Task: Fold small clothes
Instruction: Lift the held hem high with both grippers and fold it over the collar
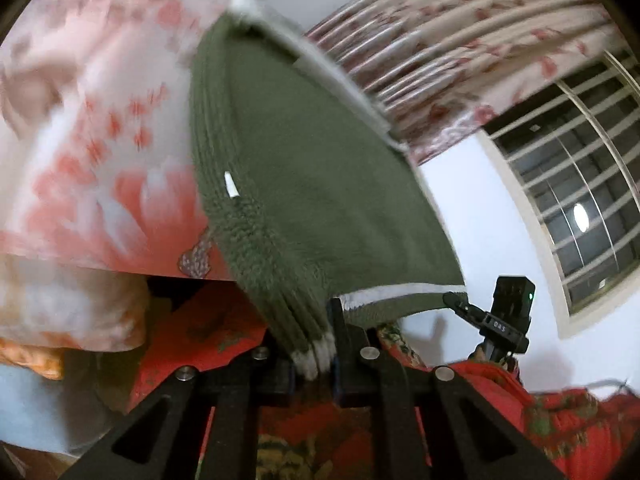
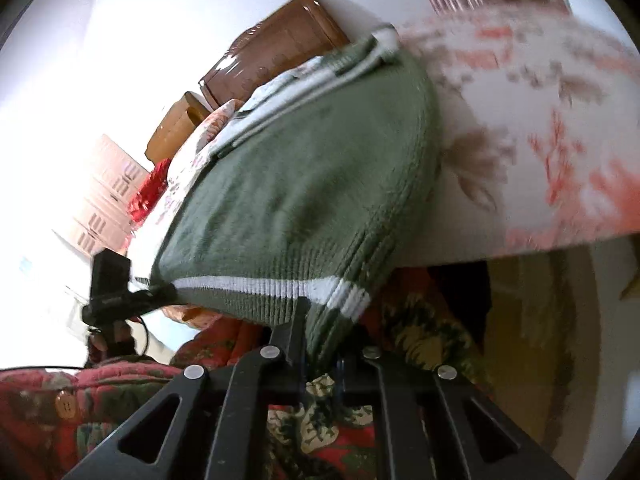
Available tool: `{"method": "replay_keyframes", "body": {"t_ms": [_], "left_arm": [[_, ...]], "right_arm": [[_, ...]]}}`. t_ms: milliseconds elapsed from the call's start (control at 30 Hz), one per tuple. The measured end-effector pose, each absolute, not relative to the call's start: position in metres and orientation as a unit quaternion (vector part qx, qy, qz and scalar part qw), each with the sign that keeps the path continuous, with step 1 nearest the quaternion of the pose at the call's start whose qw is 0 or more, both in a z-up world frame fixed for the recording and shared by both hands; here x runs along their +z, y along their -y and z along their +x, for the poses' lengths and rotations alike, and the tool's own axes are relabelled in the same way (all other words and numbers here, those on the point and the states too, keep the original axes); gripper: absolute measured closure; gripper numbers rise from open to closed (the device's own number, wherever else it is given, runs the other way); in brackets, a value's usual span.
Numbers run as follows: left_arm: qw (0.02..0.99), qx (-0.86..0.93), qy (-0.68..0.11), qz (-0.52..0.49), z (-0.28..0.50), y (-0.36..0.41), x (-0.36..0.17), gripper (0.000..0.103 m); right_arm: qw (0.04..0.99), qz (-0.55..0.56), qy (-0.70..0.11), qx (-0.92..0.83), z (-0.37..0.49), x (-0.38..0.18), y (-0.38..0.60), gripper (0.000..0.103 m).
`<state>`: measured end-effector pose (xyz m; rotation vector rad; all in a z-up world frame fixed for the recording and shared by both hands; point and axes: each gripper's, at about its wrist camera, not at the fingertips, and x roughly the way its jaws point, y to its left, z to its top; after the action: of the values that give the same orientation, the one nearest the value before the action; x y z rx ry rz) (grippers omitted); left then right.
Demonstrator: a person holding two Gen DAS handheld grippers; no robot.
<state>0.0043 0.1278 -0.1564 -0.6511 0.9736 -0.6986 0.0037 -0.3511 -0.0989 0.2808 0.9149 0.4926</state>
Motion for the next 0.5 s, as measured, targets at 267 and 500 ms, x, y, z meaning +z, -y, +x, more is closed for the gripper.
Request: {"method": "replay_keyframes", "body": {"t_ms": [267,500], "left_arm": [[0.788,-0.371,-0.394,-0.294,-0.048,-0.159,-0.101,0.092],[0.786,-0.383,-0.333,-0.354,-0.009,-0.175,-0.072,0.092]], "right_arm": [[0.85,0.079,-0.433,0.289,-0.052,-0.066,0.329,0.0],[0.867,0.08,-0.385,0.305,-0.046,-0.019,0.325,0.0]]}}
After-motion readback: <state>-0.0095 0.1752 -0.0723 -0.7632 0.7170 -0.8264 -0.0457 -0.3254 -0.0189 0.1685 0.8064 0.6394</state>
